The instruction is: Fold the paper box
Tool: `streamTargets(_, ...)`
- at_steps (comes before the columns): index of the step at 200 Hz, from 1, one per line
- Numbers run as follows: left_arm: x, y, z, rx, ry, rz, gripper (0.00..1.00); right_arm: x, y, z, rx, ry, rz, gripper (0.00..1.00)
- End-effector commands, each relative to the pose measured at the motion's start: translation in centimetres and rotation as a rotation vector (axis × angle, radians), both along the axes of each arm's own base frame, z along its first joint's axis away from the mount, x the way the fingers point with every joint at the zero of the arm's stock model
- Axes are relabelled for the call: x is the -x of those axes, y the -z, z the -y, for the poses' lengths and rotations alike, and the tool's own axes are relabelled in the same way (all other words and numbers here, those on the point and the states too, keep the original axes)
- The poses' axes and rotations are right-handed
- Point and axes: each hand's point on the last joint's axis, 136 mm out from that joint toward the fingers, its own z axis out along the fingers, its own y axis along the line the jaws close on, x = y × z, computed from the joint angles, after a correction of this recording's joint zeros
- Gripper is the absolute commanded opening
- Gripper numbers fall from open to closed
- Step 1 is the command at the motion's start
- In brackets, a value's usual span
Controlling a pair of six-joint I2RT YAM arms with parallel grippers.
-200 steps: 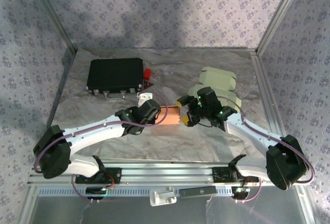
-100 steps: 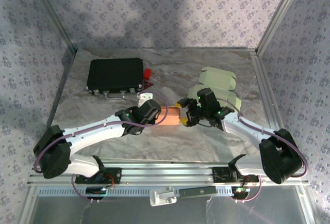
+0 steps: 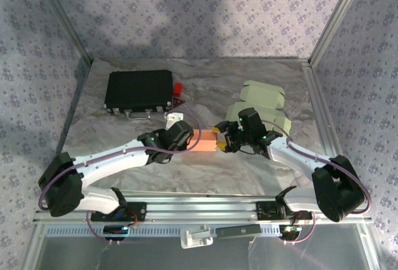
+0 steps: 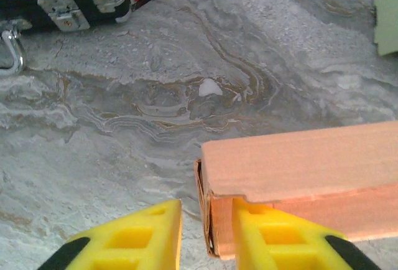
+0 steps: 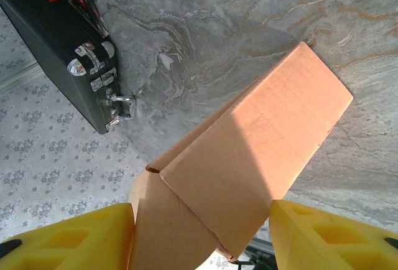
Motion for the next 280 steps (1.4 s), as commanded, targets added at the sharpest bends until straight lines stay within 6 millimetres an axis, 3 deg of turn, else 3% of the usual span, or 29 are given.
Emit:
streamTargets(1,0.7,-3.0,0.1,0.109,-0.009,0.017,0.37,0.3,0.8,0.7,0.028,0.015,-0.017,0.59)
streamTargets(23,1.3,-5.0,-0.6,0.203,-0.036,0.037,0.51,0.3,0.9,0.6,0.028,0.013,-0.018,0.58)
streamTargets(43,1.2,-5.9,-1.5,0.309,-0.072,0.007,0.57,0.3,1.0,0.7,0.031,0.01,-0.015,0.58)
streamTargets(93,-1.1,-3.7,-1.3,0.514,-0.089,-0.179,0.57,0.2,1.0,0.7,0.037,0.009,-0.013,0.57)
streamTargets(122,-1.9,-2.9,-0.1,0.561,-0.071,-0.214,0.54,0.3,1.1,0.7,0.041,0.005,-0.017,0.57)
streamTargets(170,-1.8,-0.9,0.5,0.567,-0.071,-0.259,0.37,0.3,0.9,0.8,0.04,0.008,-0.016,0.57)
streamTargets(208,-1.3,-0.4,-0.8,0.545,-0.101,-0.244,0.36,0.3,1.0,0.9,0.043,0.006,-0.016,0.56)
streamTargets(280,-0.8,1.1,-1.2,0.534,-0.109,-0.257,0.34,0.5,1.4,1.1,0.057,0.004,-0.018,0.55)
